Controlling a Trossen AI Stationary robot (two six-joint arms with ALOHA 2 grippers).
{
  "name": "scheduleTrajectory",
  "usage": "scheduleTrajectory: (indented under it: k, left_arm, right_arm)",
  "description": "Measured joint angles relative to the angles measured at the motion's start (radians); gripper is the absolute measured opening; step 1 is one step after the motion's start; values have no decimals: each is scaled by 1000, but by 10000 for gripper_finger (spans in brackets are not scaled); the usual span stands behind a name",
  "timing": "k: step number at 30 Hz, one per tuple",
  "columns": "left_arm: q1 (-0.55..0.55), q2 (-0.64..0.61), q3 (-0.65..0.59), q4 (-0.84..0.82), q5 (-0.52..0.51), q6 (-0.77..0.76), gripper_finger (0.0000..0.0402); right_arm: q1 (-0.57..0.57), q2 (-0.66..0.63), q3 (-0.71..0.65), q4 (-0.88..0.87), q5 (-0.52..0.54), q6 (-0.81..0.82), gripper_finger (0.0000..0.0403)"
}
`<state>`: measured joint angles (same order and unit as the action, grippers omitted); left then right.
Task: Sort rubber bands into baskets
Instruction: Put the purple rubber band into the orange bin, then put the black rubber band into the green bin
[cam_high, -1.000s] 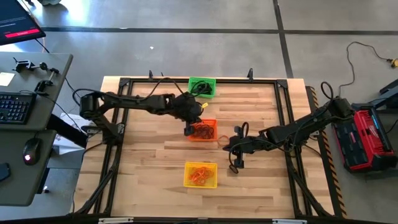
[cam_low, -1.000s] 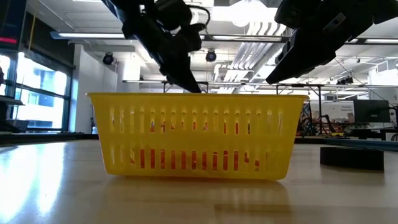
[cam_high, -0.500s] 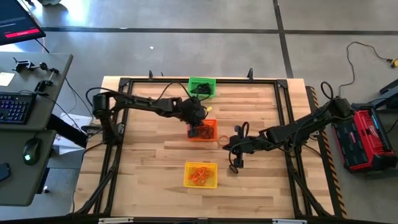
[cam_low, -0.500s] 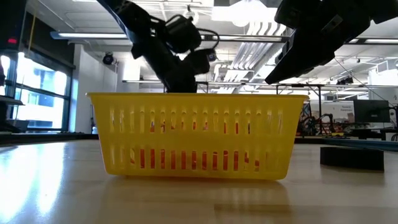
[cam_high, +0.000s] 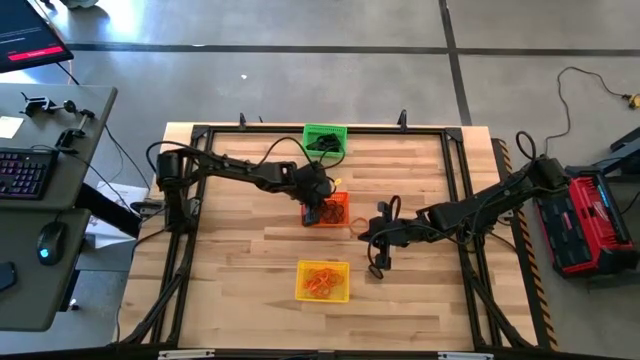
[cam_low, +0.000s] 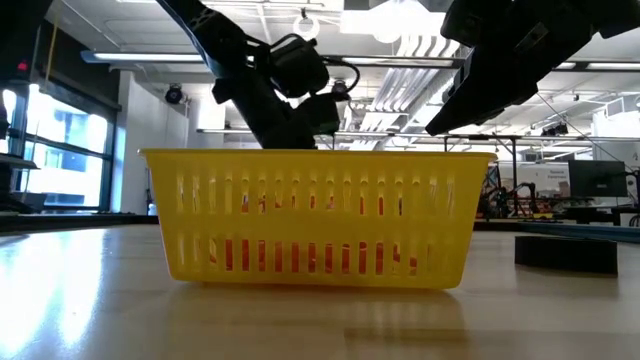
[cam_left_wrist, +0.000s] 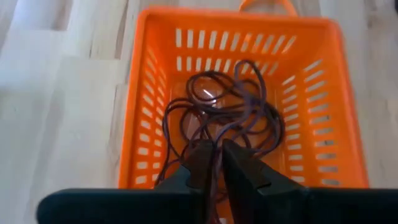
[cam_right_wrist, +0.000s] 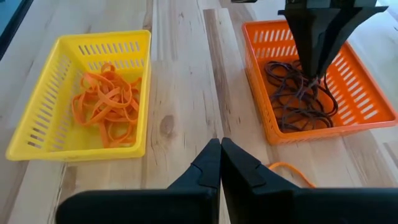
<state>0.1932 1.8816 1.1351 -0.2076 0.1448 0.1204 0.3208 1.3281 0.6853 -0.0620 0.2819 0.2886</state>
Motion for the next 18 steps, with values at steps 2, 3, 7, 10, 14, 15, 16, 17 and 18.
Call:
scheduleTrajectory:
  k: [2, 3, 7, 10, 14, 15, 16, 17, 18]
  left_arm:
    - [-10, -11, 0, 2, 0, -3, 39]
    - [-16, -17, 0, 1, 0, 1, 45]
    - [-40, -30, 0, -3, 0, 22, 68]
    - [-50, -39, 0, -1, -1, 30, 85]
    - [-56, -60, 0, -6, -20, 48, 98]
    - [-57, -72, 0, -5, -31, 48, 98]
    - [-57, -87, 0, -4, -48, 48, 98]
    - [-64, -106, 0, -5, -70, 48, 95]
    - [-71, -125, 0, -1, -93, 49, 92]
  right_arm:
    - [0, 0, 0, 0, 0, 4, 0]
    - [0, 0, 0, 0, 0, 12, 0]
    - [0, 0, 0, 0, 0, 35, 0]
    - [1, 0, 0, 0, 0, 47, 0]
    - [1, 0, 0, 0, 0, 46, 0]
    - [1, 0, 0, 0, 0, 46, 0]
    - [1, 0, 0, 0, 0, 45, 0]
    - [1, 0, 0, -1, 0, 45, 0]
    - [1, 0, 0, -2, 0, 47, 0]
